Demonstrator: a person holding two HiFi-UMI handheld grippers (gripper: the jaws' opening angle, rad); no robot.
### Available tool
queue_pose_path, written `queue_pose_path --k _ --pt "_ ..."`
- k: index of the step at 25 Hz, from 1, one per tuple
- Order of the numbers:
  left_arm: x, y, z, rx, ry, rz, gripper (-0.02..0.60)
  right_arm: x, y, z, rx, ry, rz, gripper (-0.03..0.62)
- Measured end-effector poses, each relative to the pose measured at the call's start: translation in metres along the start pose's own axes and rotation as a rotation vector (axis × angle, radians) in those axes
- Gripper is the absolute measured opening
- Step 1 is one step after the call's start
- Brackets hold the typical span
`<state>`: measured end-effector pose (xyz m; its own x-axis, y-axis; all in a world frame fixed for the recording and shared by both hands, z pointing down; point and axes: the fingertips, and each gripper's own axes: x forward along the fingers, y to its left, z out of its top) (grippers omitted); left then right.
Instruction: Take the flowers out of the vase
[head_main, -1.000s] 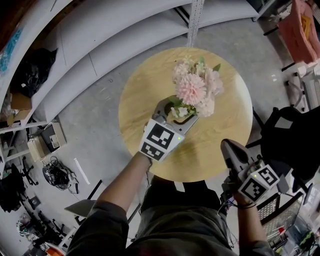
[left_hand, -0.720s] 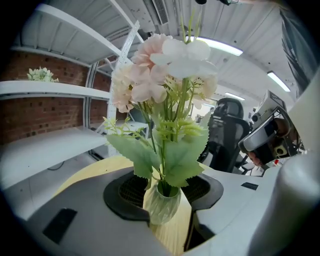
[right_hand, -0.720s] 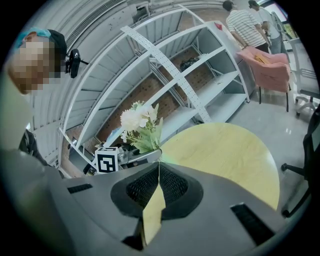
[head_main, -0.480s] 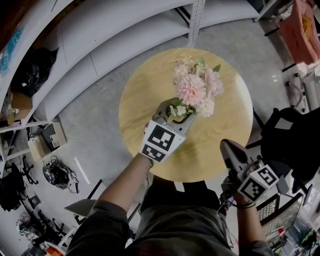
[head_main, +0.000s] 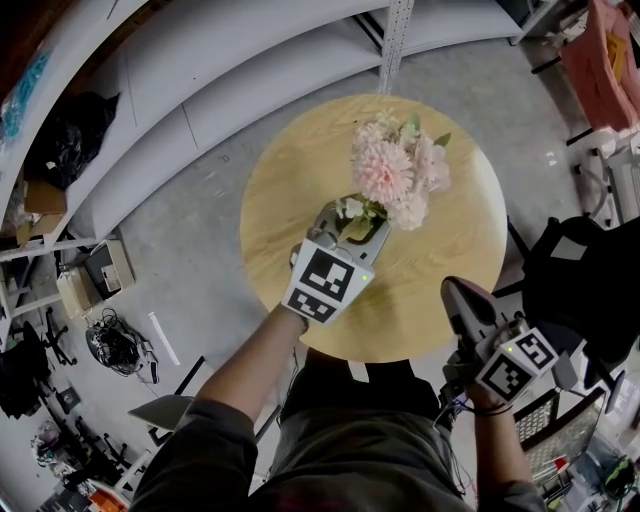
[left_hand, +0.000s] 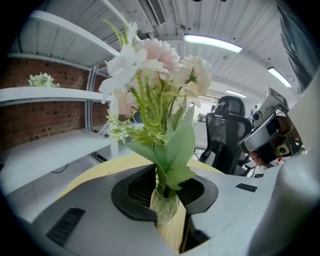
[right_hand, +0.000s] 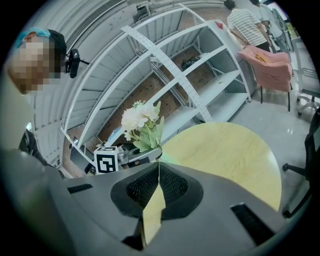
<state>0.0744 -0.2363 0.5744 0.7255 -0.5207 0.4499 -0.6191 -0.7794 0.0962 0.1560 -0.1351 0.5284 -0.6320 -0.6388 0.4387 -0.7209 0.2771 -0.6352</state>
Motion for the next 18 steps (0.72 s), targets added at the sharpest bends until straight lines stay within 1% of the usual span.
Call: queue_pose_path --k 10,18 --pt "-0.006 0.0 0.006 0.02 -0.002 0.015 0.091 0.001 0.001 0.002 -0.002 0.001 0.0 0.015" --pt "-0.012 0.004 0.016 0.033 -0.02 0.023 0.083 0.003 0.008 0.007 -0.001 -0.014 0.012 0.015"
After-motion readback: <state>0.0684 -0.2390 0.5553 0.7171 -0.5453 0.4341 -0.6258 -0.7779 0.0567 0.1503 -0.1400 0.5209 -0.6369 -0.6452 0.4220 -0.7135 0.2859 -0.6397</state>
